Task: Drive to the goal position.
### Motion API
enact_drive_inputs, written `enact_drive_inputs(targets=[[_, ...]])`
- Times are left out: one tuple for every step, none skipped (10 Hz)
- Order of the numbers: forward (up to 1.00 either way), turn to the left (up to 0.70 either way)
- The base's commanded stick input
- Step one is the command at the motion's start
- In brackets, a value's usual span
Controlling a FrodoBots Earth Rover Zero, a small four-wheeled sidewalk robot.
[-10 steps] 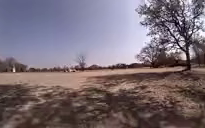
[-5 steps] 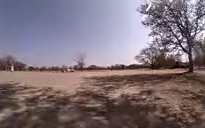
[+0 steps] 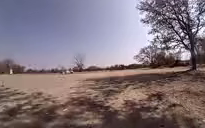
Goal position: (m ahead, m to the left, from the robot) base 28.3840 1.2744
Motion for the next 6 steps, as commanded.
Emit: enact_drive_inputs(targets=[[1.00, -0.11], [1.00, -0.11], [1.00, -0.11], [1.00, -0.03], [1.00, -0.02], [1.00, -0.02]])
